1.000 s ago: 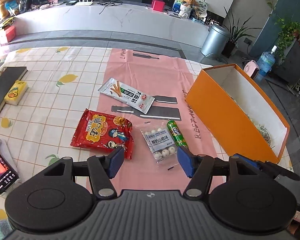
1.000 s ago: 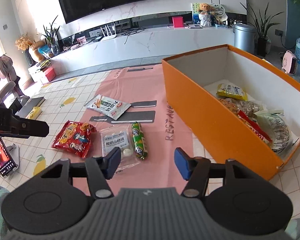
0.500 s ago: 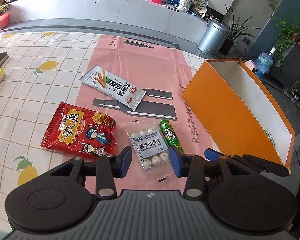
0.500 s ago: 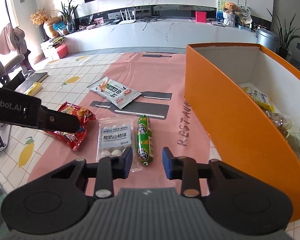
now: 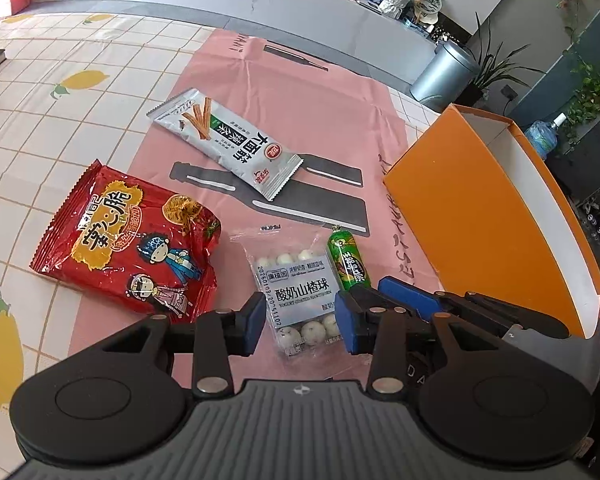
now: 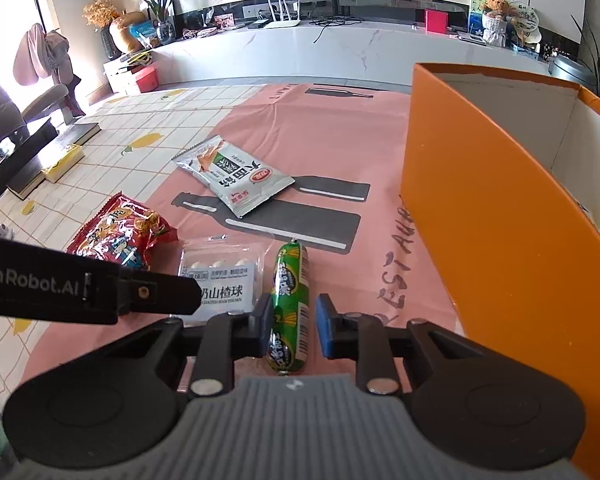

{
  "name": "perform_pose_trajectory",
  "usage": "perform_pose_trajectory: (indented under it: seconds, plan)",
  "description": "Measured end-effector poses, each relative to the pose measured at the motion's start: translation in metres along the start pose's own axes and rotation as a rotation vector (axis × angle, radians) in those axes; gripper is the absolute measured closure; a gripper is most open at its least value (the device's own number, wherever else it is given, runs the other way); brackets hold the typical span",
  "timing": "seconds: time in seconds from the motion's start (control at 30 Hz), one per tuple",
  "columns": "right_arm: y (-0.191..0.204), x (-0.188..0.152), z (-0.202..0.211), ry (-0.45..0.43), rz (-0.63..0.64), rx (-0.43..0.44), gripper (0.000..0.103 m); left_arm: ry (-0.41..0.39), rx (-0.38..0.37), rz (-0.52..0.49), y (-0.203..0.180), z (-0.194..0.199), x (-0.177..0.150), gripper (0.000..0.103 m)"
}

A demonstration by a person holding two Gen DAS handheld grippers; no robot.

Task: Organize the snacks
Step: 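Grasp the clear yogurt-ball bag with the left tool while the right tool grasps the green tube snack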

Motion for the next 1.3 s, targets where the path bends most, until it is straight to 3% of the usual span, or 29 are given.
perform_pose_trajectory:
  seconds: [0.13,0.4,0.7,0.93,1.1,1.2,1.3]
  plan:
    - [-0.001,-0.001,-0.003,0.003,0.004,0.007,0.083,-0.001,0.018,0.029,0.001,-0.005,0.0,0.043]
    - [-0.014,-0.005,0.004,0.02,-0.035,-0.045,0.083,-0.008,0.067,0.021,-0.013,-0.014,0.002,0.029]
    - [-0.024,-0.012,0.015,0.032,-0.066,-0.066,0.083,-0.011,0.211,-0.024,-0.036,-0.026,0.0,0.018]
    - [-0.024,-0.012,0.014,0.037,-0.052,-0.068,0.082,0.022,0.31,-0.056,-0.04,-0.039,-0.005,0.016]
    - [-0.021,-0.012,0.01,0.044,-0.029,-0.078,0.081,0.023,0.29,-0.071,-0.038,-0.037,-0.005,0.018]
    - [-0.019,-0.011,0.008,0.04,-0.008,-0.088,0.081,0.025,0.274,-0.071,-0.035,-0.035,-0.004,0.024]
    - [-0.016,-0.01,0.005,0.032,0.028,-0.1,0.074,0.043,0.263,-0.072,-0.03,-0.033,-0.003,0.028]
Point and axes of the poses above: each gripper's, at about its wrist camera, not at the fingertips, and z roughly against the way its jaws point, y to its left, x to its top, the point moved 5 cm from there along -z, roughly the way its jaws point, and after that the axes turned 11 degrees about x, right-handed, at the moved point
